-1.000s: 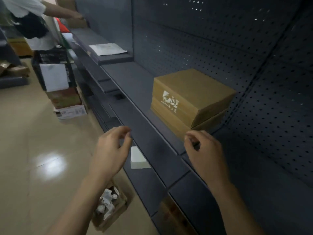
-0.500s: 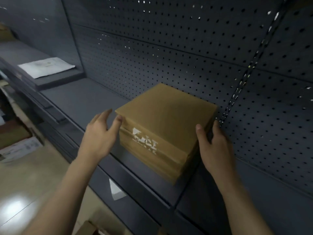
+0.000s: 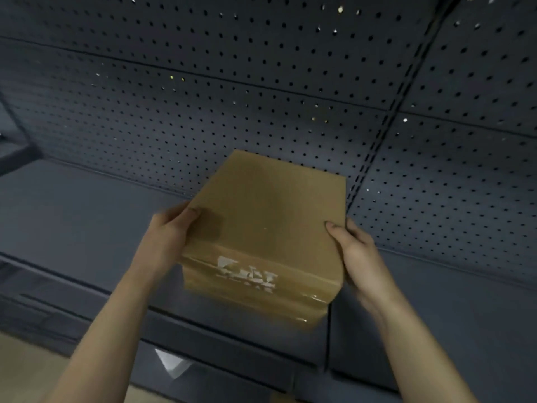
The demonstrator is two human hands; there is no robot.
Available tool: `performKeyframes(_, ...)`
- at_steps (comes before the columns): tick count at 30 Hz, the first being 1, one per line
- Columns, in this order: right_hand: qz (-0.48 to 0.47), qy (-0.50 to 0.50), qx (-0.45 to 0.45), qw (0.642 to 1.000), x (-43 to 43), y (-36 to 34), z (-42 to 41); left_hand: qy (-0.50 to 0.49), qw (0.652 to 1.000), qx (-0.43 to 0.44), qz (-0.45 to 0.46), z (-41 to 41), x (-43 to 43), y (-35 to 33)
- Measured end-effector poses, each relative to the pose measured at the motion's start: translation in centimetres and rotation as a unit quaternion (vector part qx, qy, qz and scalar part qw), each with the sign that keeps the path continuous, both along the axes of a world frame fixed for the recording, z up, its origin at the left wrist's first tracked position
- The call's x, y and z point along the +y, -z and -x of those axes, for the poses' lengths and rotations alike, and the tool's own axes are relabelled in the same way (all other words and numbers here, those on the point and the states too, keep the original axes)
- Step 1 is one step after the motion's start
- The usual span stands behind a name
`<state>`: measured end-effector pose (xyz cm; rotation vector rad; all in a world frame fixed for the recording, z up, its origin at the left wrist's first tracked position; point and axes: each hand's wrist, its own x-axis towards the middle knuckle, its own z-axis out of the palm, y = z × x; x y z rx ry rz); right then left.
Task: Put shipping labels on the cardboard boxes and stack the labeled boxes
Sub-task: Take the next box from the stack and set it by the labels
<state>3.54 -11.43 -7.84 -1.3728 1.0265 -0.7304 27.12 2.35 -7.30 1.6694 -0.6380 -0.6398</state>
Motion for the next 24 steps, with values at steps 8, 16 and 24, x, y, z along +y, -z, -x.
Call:
performKeyframes(8, -0.064, 0.062, -0.096, 0.991, 0.9, -0.5, 3.8, 0.077, 0.994, 0.066, 0.037, 3.3, 0.4, 0.7)
performKeyframes(16, -0.06, 0.114, -0.143, 0.981, 1.8, 0.0, 13.2, 0.121, 0.99, 0.066, 0.038, 11.5, -1.5, 1.2)
performKeyframes(24, -0.031, 0.166, -0.163, 0.972, 1.7, 1.6, 27.5, 0.127, 0.988, 0.071, 0.044, 25.5, -4.5, 1.5)
